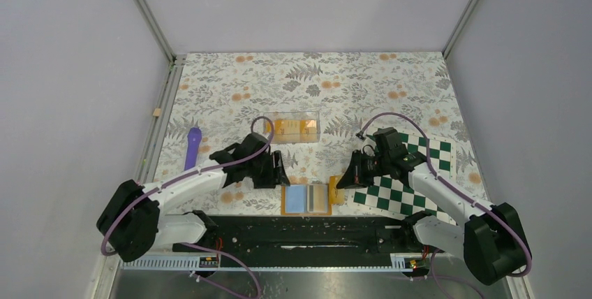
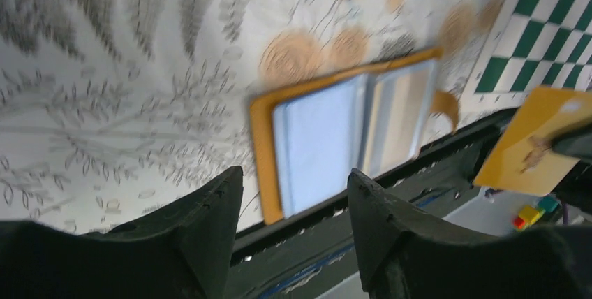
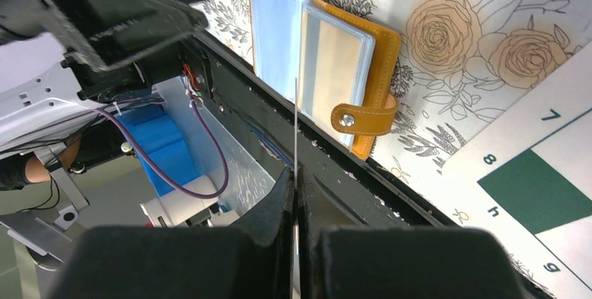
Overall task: Put the credit cards into the card holder
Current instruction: Insert the credit card into the card holder.
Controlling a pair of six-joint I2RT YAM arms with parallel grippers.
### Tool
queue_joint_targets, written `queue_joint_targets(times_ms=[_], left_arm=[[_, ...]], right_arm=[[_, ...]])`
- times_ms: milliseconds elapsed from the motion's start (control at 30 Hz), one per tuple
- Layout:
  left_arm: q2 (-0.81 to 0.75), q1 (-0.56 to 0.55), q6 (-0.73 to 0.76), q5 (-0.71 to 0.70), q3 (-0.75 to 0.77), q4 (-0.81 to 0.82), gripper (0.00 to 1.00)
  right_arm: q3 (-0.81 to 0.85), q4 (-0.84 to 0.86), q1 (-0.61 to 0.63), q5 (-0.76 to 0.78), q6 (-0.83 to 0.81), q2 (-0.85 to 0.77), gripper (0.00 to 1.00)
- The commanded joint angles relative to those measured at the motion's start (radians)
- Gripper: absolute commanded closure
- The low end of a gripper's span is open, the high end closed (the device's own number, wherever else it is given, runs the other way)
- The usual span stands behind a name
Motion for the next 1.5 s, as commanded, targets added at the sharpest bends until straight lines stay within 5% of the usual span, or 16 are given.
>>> queue_joint_targets(times_ms=[0, 133, 367, 733, 867, 1100, 1467], left_arm=[[-0.096, 0.017, -0.092, 0.109, -0.108, 0.056, 0.43], [-0.087, 0.019, -0.122, 0.16, -0.19, 0.117, 0.41], [0.023, 0.004, -0.271, 0.295, -0.314, 0.47, 0.48], [0.29, -0.149, -0.431, 0.294, -0.228, 0.754, 0.56], [0.281, -0.166, -0.434, 0.244, -0.228, 0.715, 0.56], [0.193, -0.171, -0.299, 0.074, -0.138, 0.304, 0.56], [0.327, -0.202, -0.269, 0.071, -0.061, 0.277, 0.66]], right_arm=[[0.014, 0.071, 0.022, -0.021, 0.03, 0.008, 1.0], [-0.002, 0.109, 0.037, -0.035, 0.051, 0.017, 1.0], [-0.034, 0.109, 0.036, -0.017, 0.054, -0.002, 1.0], [-0.048, 0.086, 0.035, 0.028, 0.041, -0.021, 1.0], [-0.045, 0.083, 0.031, 0.04, 0.014, -0.014, 1.0], [-0.003, 0.085, 0.007, 0.051, -0.06, 0.067, 1.0], [0.077, 0.141, -0.043, 0.048, -0.143, 0.228, 1.0]])
